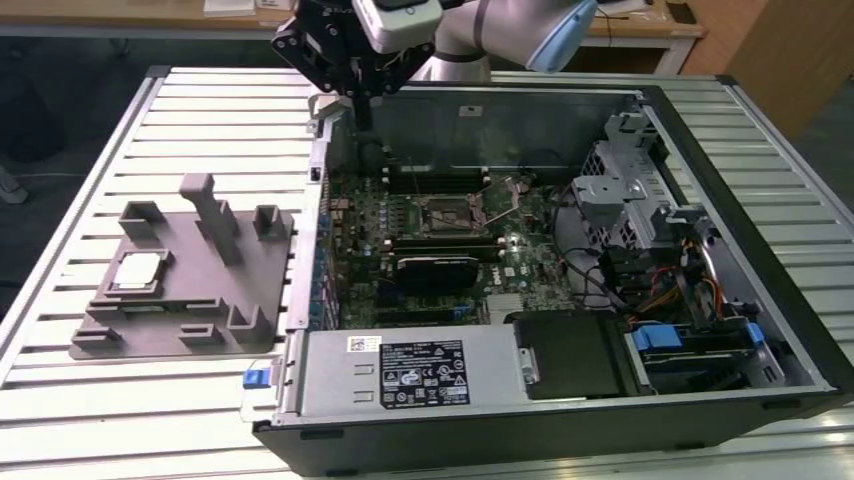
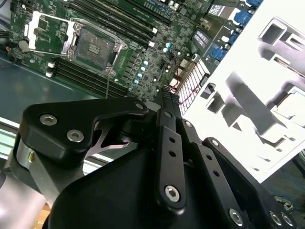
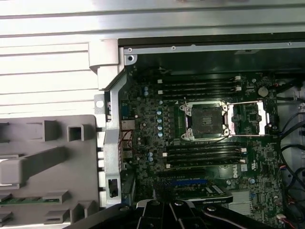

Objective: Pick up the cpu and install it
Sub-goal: 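Reach for the cpu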

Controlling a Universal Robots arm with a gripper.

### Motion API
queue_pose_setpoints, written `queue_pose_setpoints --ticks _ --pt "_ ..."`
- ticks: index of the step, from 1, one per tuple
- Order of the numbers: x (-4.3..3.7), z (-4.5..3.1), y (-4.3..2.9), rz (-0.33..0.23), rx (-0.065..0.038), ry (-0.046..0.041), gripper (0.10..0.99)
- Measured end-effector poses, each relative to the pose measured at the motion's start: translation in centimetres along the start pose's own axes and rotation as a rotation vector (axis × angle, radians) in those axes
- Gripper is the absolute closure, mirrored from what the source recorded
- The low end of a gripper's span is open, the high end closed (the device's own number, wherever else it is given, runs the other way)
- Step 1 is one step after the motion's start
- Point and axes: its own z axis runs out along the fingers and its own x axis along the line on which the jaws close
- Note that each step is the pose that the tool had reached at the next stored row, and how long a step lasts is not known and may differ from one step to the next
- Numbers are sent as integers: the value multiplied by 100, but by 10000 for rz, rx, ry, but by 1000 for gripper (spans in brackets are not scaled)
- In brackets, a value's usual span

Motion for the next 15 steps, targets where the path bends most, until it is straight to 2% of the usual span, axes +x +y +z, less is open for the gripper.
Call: queue_pose_setpoints --ticks 15 --pt "100 -3 -7 0 1 0 980"
